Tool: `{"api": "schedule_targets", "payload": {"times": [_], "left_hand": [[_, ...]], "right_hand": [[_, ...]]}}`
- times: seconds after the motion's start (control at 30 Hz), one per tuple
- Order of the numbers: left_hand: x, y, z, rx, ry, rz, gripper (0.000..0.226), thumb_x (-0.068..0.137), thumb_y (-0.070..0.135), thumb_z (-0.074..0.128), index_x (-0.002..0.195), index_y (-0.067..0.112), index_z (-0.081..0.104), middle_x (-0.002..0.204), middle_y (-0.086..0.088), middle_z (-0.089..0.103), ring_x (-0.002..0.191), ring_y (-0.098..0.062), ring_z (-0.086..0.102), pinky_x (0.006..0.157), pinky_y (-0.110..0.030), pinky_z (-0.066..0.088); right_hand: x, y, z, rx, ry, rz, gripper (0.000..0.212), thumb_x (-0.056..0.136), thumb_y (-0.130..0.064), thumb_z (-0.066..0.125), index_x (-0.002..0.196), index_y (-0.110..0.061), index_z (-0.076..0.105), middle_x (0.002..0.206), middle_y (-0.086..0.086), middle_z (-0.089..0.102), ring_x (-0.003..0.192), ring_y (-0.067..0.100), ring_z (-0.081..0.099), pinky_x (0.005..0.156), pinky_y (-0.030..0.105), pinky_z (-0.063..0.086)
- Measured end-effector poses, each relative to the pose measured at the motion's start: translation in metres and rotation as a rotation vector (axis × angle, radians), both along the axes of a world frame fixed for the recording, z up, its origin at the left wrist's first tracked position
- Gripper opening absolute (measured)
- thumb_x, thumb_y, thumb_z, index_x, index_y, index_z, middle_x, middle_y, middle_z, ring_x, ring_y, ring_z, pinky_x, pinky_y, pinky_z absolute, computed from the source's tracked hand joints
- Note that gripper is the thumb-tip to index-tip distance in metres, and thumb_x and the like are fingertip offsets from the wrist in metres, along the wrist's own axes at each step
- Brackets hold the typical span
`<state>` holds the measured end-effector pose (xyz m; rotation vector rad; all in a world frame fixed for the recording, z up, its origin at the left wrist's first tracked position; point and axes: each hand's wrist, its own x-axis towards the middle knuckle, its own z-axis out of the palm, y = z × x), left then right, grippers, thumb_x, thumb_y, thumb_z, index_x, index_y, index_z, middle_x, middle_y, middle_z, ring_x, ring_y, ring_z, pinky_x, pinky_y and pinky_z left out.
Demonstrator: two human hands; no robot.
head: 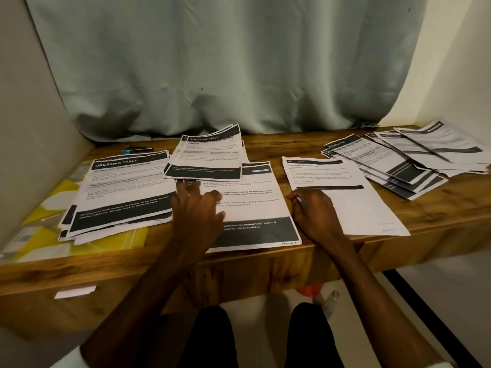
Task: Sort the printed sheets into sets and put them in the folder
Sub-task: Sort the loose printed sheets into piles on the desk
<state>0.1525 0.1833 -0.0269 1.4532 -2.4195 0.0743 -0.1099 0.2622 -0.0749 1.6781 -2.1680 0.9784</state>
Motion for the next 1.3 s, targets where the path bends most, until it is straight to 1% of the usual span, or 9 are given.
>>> {"api": "schedule_targets", "payload": {"times": [0.1,0.23,0.43,0.57,0.7,0.83,1.0,1.13,1.3], "left_hand": [[-0.024,0.004,0.003,0.064,0.013,-0.124,0.037,0.095,0.040,0.065,0.131,0.030,0.060,0.153,-0.005,0.045,0.145,-0.031,0.026,0.116,-0.046,0.026],[-0.063,0.018,0.015,0.020,0.052,-0.295,0.028,0.096,0.031,0.067,0.122,0.021,0.068,0.138,-0.006,0.060,0.132,-0.027,0.045,0.106,-0.041,0.040],[-0.132,0.030,0.029,-0.129,0.106,-0.452,0.019,0.094,0.020,0.063,0.110,0.016,0.072,0.118,-0.008,0.069,0.116,-0.026,0.057,0.090,-0.038,0.050],[-0.180,0.020,0.033,-0.169,0.008,-0.512,0.022,0.094,0.020,0.066,0.115,0.016,0.071,0.119,-0.007,0.069,0.117,-0.025,0.057,0.089,-0.035,0.049],[-0.223,-0.002,0.034,-0.103,-0.043,-0.586,0.020,0.093,0.018,0.066,0.112,0.013,0.069,0.116,-0.008,0.068,0.109,-0.024,0.058,0.088,-0.035,0.053],[-0.268,-0.027,0.025,-0.034,0.004,-0.688,0.023,0.099,0.021,0.060,0.119,0.011,0.064,0.127,-0.013,0.062,0.116,-0.027,0.055,0.093,-0.038,0.051],[-0.324,-0.035,0.015,-0.026,0.029,-0.866,0.039,0.105,0.030,0.051,0.137,0.007,0.054,0.147,-0.012,0.051,0.137,-0.028,0.042,0.113,-0.038,0.032],[-0.361,-0.034,0.004,0.003,-0.009,-1.020,0.039,0.106,0.026,0.047,0.141,0.008,0.051,0.148,-0.012,0.047,0.134,-0.026,0.041,0.110,-0.043,0.040],[-0.368,-0.039,-0.017,0.038,-0.044,-1.086,0.046,0.109,0.033,0.042,0.149,0.012,0.042,0.152,-0.011,0.045,0.136,-0.028,0.042,0.111,-0.042,0.039]], "right_hand": [[0.001,0.002,0.001,0.019,-0.029,-0.004,0.014,0.096,-0.018,0.062,0.105,-0.013,0.072,0.111,0.008,0.073,0.101,0.025,0.066,0.088,0.035,0.052],[0.006,0.007,0.007,-0.039,-0.116,-0.036,0.021,0.101,-0.027,0.054,0.105,-0.015,0.071,0.109,0.005,0.073,0.099,0.021,0.067,0.086,0.032,0.053],[0.003,0.012,0.015,-0.253,-0.286,-0.068,0.017,0.095,-0.014,0.062,0.108,-0.013,0.074,0.108,0.001,0.075,0.098,0.014,0.068,0.089,0.031,0.058],[-0.029,0.010,0.029,-0.220,-0.314,-0.138,0.015,0.091,-0.005,0.068,0.102,-0.012,0.076,0.103,0.002,0.076,0.090,0.008,0.063,0.084,0.021,0.051],[-0.091,0.012,0.046,-0.159,-0.283,-0.203,0.023,0.088,0.003,0.068,0.104,-0.012,0.076,0.109,0.003,0.075,0.100,0.014,0.067,0.087,0.028,0.056],[-0.160,0.016,0.057,0.011,-0.236,-0.368,0.036,0.085,-0.001,0.076,0.118,-0.014,0.071,0.126,0.008,0.068,0.117,0.024,0.061,0.095,0.035,0.052],[-0.215,0.025,0.060,0.223,-0.218,-0.418,0.060,0.078,-0.037,0.087,0.130,-0.022,0.061,0.130,0.008,0.063,0.117,0.028,0.058,0.097,0.045,0.053],[-0.227,0.020,0.052,0.321,-0.188,-0.395,0.066,0.079,-0.029,0.087,0.137,-0.017,0.057,0.135,0.012,0.062,0.120,0.032,0.058,0.099,0.042,0.052],[-0.227,0.007,0.040,0.312,-0.176,-0.358,0.054,0.087,-0.024,0.079,0.136,-0.013,0.058,0.127,0.011,0.068,0.115,0.033,0.064,0.094,0.041,0.053]]}}
